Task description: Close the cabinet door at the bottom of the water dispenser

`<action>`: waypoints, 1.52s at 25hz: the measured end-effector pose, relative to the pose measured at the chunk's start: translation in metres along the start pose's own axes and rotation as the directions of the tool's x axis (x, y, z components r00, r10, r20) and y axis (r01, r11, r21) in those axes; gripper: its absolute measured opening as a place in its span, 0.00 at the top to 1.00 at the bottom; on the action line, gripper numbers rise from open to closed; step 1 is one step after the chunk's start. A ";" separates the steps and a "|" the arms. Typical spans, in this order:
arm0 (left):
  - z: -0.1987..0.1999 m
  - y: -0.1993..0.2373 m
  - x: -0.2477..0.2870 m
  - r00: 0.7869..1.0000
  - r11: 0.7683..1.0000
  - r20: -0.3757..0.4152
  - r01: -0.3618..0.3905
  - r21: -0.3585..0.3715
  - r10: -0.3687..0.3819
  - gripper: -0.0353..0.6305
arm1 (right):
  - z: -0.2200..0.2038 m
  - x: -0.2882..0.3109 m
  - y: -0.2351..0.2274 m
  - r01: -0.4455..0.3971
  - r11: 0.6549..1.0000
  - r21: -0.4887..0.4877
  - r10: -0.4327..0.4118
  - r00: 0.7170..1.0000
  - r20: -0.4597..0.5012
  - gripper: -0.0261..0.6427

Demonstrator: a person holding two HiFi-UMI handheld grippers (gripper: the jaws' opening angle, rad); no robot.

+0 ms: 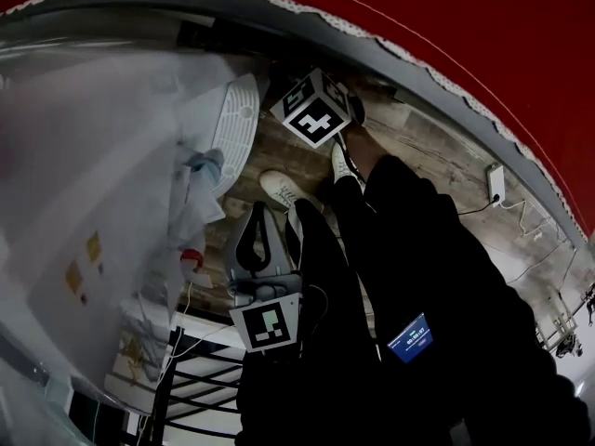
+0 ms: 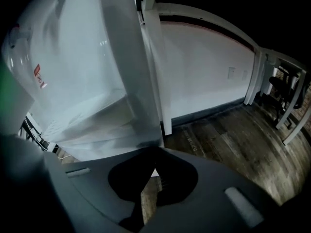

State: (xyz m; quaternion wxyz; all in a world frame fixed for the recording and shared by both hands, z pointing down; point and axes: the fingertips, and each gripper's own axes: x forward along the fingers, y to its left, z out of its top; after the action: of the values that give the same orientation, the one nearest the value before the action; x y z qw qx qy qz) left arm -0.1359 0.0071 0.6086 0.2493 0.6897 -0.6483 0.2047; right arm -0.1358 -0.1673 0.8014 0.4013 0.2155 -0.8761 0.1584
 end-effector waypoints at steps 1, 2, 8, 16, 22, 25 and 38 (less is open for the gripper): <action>0.002 -0.001 0.001 1.000 1.000 0.000 0.001 -0.006 -0.001 0.94 | 0.001 0.001 0.000 0.000 1.000 0.002 0.000 1.000 0.002 0.96; 0.002 -0.003 0.002 1.000 1.000 -0.003 0.002 -0.008 -0.002 0.94 | 0.003 0.002 0.000 0.000 1.000 0.008 0.000 1.000 0.007 0.96; 0.003 -0.001 0.004 1.000 1.000 -0.019 0.005 0.029 -0.004 0.94 | 0.017 0.007 0.004 -0.038 0.998 0.056 0.034 0.997 0.065 0.96; -0.006 0.015 0.003 0.998 0.995 -0.021 -0.051 0.087 0.053 0.94 | 0.020 -0.055 0.016 -0.027 0.995 0.093 0.015 0.991 0.133 0.96; 0.010 0.001 -0.013 0.998 0.992 -0.060 -0.017 0.123 0.024 0.94 | 0.021 -0.151 0.044 -0.050 0.992 0.119 0.029 0.984 0.174 0.96; 0.021 -0.011 -0.020 0.994 0.994 -0.112 0.019 0.106 -0.007 0.94 | 0.036 -0.204 0.050 -0.035 0.991 0.129 0.008 0.980 0.198 0.96; 0.200 -0.031 -0.188 0.969 0.984 0.249 -0.050 0.173 0.005 0.94 | 0.147 -0.454 0.100 0.170 0.962 0.215 -0.252 0.855 0.453 0.96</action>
State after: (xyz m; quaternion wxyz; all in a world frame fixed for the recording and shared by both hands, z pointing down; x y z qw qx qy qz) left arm -0.1270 0.0350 0.3341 0.1013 0.7202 -0.6630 0.1775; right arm -0.0141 -0.0339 0.3483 0.1691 0.3755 -0.9022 0.1283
